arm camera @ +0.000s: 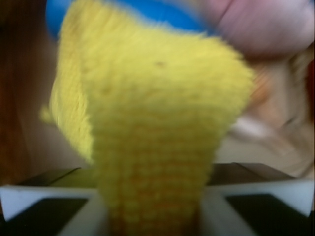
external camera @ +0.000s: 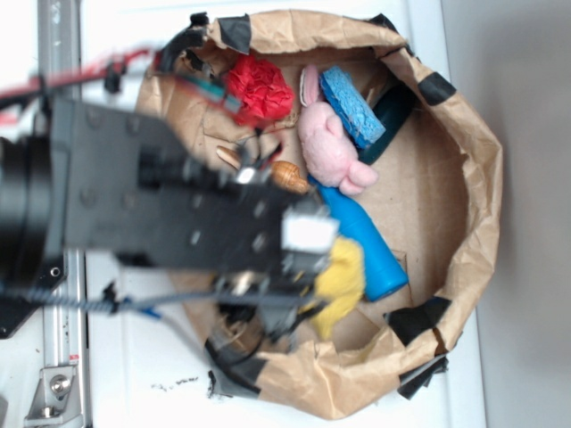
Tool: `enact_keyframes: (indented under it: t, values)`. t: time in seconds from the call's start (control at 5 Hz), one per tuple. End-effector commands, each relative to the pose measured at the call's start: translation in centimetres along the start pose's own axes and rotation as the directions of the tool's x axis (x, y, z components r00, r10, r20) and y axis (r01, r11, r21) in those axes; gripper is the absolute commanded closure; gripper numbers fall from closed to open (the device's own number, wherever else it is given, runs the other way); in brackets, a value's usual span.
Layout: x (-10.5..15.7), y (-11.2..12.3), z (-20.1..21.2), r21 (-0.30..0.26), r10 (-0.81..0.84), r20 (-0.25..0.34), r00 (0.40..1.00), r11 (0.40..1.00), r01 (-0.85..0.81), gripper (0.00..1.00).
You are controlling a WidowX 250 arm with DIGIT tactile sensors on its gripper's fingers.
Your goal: Grab the yellow cloth.
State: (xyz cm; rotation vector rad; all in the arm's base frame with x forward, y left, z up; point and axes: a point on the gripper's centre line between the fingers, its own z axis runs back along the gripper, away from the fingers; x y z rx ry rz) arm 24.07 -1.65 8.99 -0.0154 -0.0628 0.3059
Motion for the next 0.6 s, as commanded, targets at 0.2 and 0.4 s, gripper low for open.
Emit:
enact_keyframes:
  t: [0.2, 0.4]
  values:
    - [2.6, 1.9, 7.5, 0.163, -0.149, 0.176, 0.973, 0.979, 0.12, 1.0]
    - [1.6, 2.1, 6.8, 0.206, -0.134, 0.17, 0.976, 0.974, 0.098, 1.0]
